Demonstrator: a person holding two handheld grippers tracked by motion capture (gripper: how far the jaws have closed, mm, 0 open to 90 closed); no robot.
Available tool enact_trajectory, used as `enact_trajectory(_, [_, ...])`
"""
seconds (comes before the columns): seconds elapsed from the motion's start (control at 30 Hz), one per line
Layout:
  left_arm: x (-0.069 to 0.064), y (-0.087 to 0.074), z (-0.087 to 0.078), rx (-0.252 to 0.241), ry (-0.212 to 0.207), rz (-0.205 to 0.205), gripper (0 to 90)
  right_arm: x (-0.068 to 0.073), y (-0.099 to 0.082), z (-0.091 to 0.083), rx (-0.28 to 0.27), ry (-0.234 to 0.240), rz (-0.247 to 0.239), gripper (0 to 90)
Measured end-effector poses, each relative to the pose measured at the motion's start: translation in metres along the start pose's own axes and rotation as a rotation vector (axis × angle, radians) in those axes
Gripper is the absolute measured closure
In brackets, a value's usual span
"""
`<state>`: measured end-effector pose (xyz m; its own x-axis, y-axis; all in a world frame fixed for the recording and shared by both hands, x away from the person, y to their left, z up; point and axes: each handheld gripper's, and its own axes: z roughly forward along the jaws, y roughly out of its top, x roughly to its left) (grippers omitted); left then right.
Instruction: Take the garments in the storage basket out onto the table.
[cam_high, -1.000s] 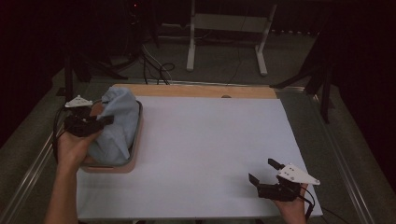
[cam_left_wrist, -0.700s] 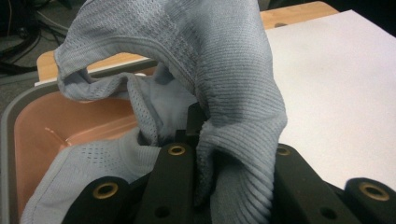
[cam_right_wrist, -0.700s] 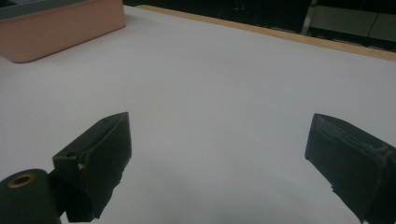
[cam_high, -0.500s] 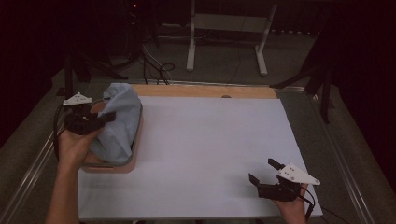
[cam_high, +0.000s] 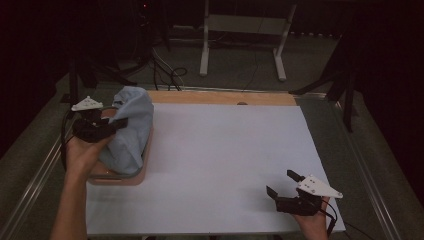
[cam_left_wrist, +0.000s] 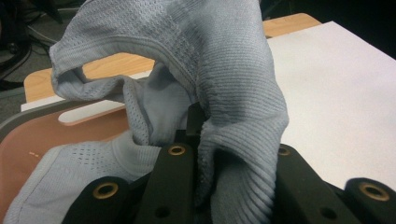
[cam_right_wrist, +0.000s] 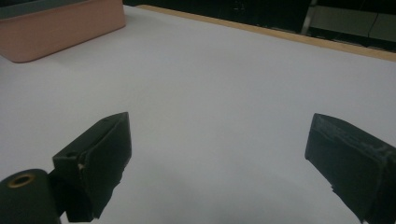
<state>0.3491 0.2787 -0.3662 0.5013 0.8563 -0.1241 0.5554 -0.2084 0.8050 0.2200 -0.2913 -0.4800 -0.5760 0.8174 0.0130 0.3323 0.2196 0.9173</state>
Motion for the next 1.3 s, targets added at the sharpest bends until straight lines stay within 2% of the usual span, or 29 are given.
enact_trajectory(1.03, [-0.013, 0.014, -0.002, -0.027, -0.044, 0.038, 80.5, 0.000, 0.000, 0.001, 0.002, 0.000, 0.001, 7.2])
enact_trajectory(1.3, [-0.017, 0.019, -0.003, -0.045, -0.072, 0.045, 80.5, 0.000, 0.000, 0.000, 0.001, 0.000, 0.002, 7.2])
